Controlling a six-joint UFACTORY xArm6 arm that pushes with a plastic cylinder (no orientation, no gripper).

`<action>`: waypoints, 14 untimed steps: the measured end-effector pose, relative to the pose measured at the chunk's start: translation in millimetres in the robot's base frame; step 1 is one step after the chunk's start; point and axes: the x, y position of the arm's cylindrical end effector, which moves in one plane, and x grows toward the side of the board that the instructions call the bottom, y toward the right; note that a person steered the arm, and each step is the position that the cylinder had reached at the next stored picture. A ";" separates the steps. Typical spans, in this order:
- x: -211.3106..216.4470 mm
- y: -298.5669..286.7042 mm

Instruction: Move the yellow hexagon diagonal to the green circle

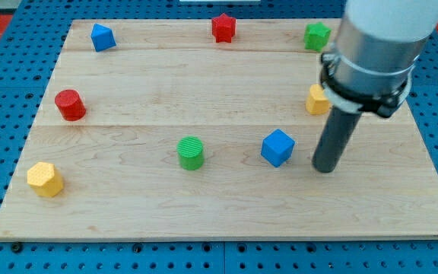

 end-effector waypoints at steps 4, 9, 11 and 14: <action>22.8 -97.3; 76.6 -343.3; 26.4 -367.1; 8.5 -402.8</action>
